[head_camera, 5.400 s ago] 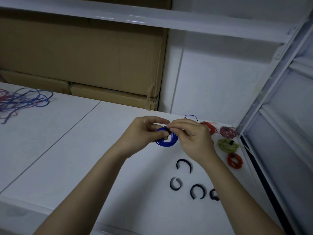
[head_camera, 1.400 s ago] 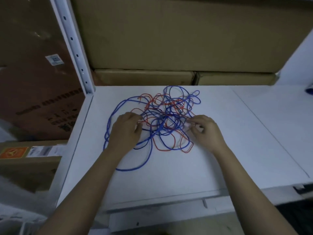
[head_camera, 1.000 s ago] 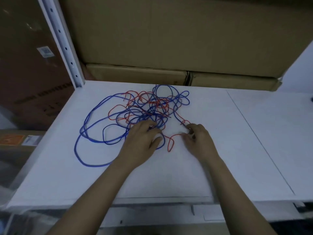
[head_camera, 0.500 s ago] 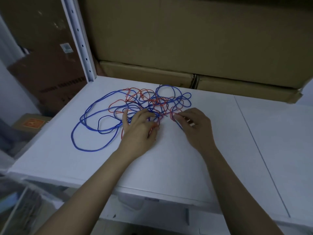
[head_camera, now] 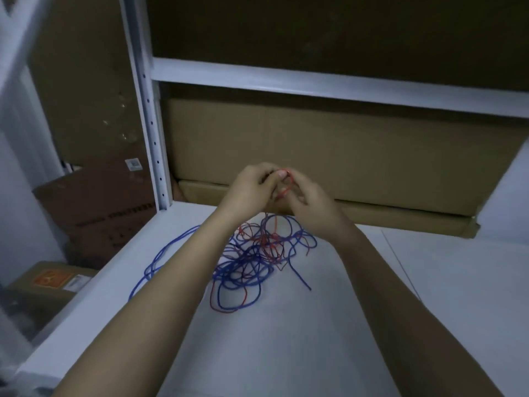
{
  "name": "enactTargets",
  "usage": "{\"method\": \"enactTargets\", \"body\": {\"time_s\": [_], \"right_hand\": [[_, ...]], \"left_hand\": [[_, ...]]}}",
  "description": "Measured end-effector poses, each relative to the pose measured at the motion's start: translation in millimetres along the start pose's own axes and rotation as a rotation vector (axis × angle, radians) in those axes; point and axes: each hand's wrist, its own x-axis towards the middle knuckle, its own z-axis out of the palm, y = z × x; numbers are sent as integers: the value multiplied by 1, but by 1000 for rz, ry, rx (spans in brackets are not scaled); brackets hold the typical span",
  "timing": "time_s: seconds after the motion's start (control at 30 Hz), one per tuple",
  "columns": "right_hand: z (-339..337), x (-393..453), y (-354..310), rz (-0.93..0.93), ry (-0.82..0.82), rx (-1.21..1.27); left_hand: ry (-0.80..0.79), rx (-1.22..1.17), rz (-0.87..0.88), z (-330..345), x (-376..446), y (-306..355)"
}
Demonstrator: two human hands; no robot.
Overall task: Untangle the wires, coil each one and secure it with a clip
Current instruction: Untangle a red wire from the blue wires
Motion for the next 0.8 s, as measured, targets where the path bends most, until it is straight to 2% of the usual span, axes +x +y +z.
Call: {"method": "enactTargets", "body": {"time_s": [0.1, 0.17, 0.23, 0.3, 0.37, 0.47, 0.53, 0.6, 0.67, 0.7, 0.73, 0.8], "right_hand": [[-7, 10, -21, 199, 33, 487], [-14, 15, -33, 296, 2, 634], [-20, 18, -43, 268, -15, 487], [-25, 22, -49, 135, 147, 282], [-34, 31, -53, 63, 345, 268], [-42, 43, -58, 19, 512, 360], [-43, 50, -56, 50, 613, 444], [-46, 54, -49, 157, 748, 532], [-53, 50, -34, 294, 825, 473], [-55, 46, -24, 357, 777, 369], [-55, 42, -12, 428, 656, 192], [-47, 29, 7, 552, 333, -342]], "left_hand": [[49, 31, 70, -15, 17, 9], [23, 68, 110, -26, 22, 13], [-5, 102, 140, -35, 26, 14], [30, 88, 159, -43, 29, 17], [69, -1, 182, -51, 33, 26], [61, -142, 229, -51, 35, 46], [-17, -178, 136, -41, 28, 36], [-181, -141, -20, -29, 13, 2], [-314, -70, -121, -20, -9, -38], [-336, -47, -142, -18, -17, -52], [-338, -34, -153, -17, -22, -60], [-313, -13, -156, -15, -23, -60]]}}
